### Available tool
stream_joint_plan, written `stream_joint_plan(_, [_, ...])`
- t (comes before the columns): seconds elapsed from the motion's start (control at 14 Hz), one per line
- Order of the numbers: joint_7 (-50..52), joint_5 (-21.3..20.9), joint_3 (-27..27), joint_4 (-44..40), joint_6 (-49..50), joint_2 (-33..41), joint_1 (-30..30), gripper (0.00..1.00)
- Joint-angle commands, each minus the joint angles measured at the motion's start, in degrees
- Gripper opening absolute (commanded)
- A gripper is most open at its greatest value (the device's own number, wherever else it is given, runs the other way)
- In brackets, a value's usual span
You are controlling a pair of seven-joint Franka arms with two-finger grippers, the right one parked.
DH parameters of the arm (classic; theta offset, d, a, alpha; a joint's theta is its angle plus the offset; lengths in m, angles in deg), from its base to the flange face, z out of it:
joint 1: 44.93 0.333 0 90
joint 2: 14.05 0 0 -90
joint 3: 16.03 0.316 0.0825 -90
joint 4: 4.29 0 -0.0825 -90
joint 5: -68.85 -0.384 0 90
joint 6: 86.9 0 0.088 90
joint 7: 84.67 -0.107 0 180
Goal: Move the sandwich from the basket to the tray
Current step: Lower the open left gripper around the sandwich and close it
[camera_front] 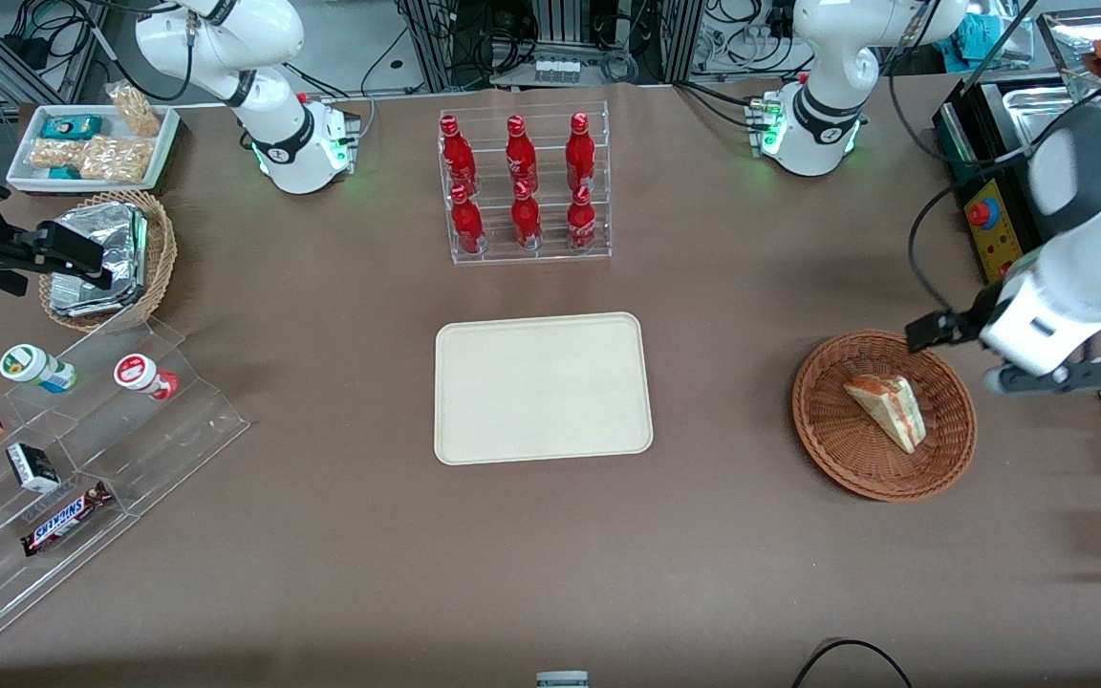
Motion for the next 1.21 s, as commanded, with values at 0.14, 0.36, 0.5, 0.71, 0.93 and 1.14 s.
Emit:
stream_joint_plan(0.14, [1.07, -0.34, 1.78, 11.72, -17.25, -2.01, -0.12, 1.0])
stream_joint_plan(0.36, [8.43, 0.36, 2.31, 12.25, -21.14, -5.17, -0.03, 1.0])
stream_joint_plan(0.5, [13.71, 0.8, 2.31, 12.34, -22.81, -6.41, 2.25, 1.0])
stream_joint_plan(0.71, [20.23, 5.27, 2.31, 12.69, -26.49, -9.13, 2.25, 1.0])
stream_joint_plan(0.93, [23.92, 12.38, 2.4, 15.76, -32.47, -10.8, 2.25, 1.0])
stream_joint_plan(1.14, [23.76, 13.28, 2.31, 17.0, -33.36, -12.73, 1.91, 0.93])
